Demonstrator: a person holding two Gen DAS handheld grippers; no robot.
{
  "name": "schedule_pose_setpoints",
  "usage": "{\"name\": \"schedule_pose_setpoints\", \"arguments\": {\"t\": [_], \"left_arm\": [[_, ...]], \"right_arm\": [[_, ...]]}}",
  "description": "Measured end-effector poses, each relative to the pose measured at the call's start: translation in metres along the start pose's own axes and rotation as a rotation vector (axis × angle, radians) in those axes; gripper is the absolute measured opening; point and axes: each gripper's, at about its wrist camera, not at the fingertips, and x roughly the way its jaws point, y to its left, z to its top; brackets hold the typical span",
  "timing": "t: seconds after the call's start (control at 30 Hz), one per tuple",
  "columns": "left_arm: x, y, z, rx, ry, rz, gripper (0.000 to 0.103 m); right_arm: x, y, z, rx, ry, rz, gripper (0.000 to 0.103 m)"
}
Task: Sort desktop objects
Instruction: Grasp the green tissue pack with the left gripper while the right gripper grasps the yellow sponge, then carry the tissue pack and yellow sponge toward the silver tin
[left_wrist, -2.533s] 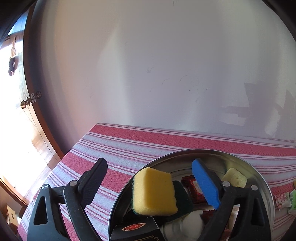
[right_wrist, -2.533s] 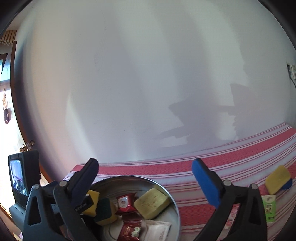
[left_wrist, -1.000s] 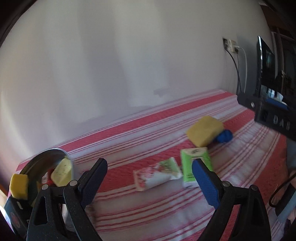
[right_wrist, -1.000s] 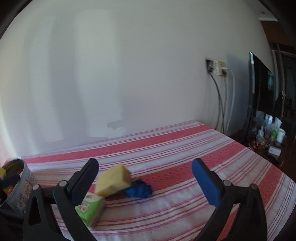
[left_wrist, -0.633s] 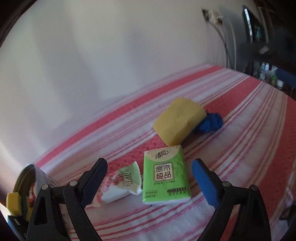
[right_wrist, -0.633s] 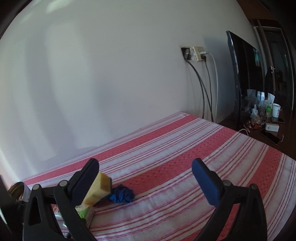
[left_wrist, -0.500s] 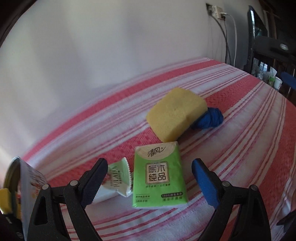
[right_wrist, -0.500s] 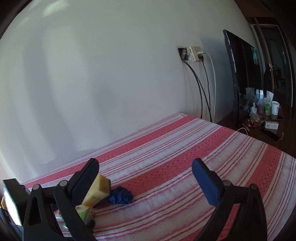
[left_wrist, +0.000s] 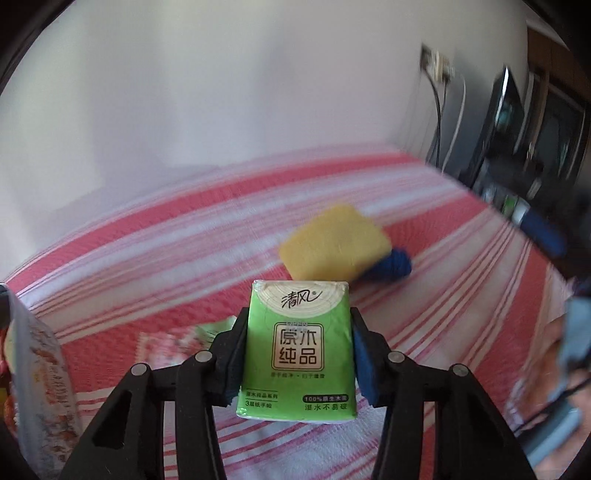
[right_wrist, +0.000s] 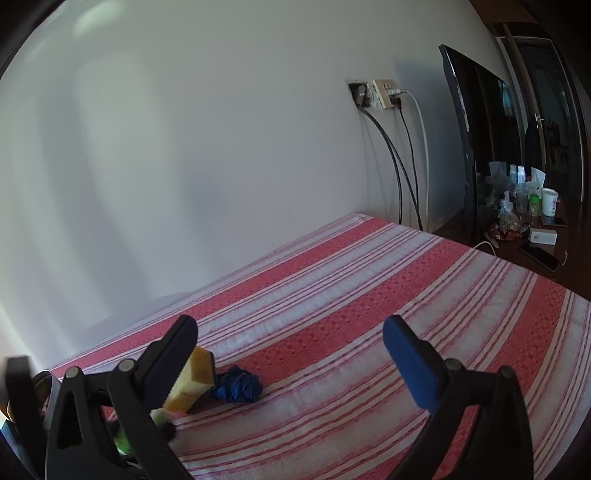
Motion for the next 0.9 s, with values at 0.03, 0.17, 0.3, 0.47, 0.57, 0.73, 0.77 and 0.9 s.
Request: {"name": "schedule_pose_setpoints", "arguments": {"t": [0.03,0.17,0.3,0.47,0.57,0.73,0.77,0.9], "left_arm": [[-0.01,0.003,0.002,-0.011,-0.025,0.003,0.052],[-0.056,0.013,0.005,0.011,-0.167,0.096,0.052],[-0.085,0.025,0.005,0.006,-0.243,0.15,0.052],[-0.092,0.039,0.011,-0.017,-0.262,0.178,0.052],[-0.093,0.045,0.008,-0.02,-0.259,0.198,0.052],[-0.087,0.043,0.009,-0.037,-0.252,0.206,0.052],[-0.086,0.041,0.009,-0.036,-0.255,0.214,0.052],[-0.083,0.036,0.01,-0.045,-0.267,0.226,0.052]], "right_arm": [[0.001,0.0,0.0,0.001,0.006,0.009,0.102],[0.015,0.013,-0.006,-0.01,0.094,0.143,0.095],[0.039,0.045,-0.008,-0.098,0.208,0.261,0.087],[0.091,0.089,-0.011,-0.297,0.352,0.198,0.083],[0.11,0.098,-0.024,-0.324,0.432,0.204,0.082],[0.107,0.119,-0.042,-0.455,0.427,0.176,0.059],[0.103,0.121,-0.043,-0.466,0.414,0.171,0.057],[0.081,0.118,-0.039,-0.477,0.323,0.173,0.052]]}}
